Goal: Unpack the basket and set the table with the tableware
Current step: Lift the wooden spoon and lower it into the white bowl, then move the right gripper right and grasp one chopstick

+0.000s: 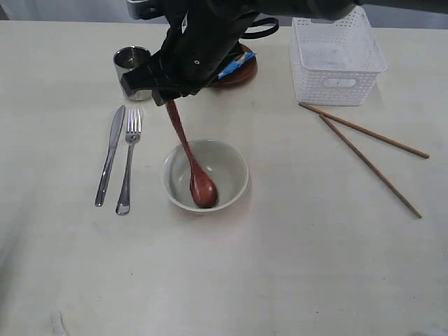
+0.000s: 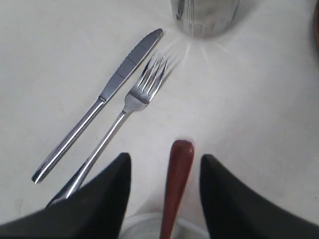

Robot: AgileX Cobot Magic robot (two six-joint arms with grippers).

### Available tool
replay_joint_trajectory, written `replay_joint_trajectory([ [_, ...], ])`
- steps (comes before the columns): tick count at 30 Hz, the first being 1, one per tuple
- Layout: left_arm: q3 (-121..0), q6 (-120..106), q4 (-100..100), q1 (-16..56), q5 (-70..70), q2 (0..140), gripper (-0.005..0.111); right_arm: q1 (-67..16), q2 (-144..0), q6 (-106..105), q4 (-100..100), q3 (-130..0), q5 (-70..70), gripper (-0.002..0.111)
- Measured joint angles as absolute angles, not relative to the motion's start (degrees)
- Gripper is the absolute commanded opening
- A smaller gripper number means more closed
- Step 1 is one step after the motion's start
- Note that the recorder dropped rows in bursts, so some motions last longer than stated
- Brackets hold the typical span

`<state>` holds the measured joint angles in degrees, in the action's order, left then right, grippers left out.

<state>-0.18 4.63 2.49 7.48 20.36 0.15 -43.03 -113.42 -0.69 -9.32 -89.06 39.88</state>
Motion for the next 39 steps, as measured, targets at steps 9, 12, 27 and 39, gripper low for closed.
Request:
replay_joint_trajectory([
  [9,-0.18,4.63,2.49,7.48,20.36,0.15,0.000,-43.03,-110.60,-0.58,-8.49,-89.06,41.44,0.049],
  [12,-0.18,4.63,2.49,7.48,20.36,0.15,0.000,-42.92,-107.75,-0.47,-7.75,-89.06,40.93,0.049],
  [27,-0.18,4.63,2.49,7.48,20.36,0.15,0.000,-31.95,-104.29,5.02,10.39,-88.98,59.56,0.049],
  [39,-0.18,4.63,2.49,7.48,20.36,0.15,0.000,-13.35,-109.71,-1.98,10.32,-76.33,58.70,0.049],
])
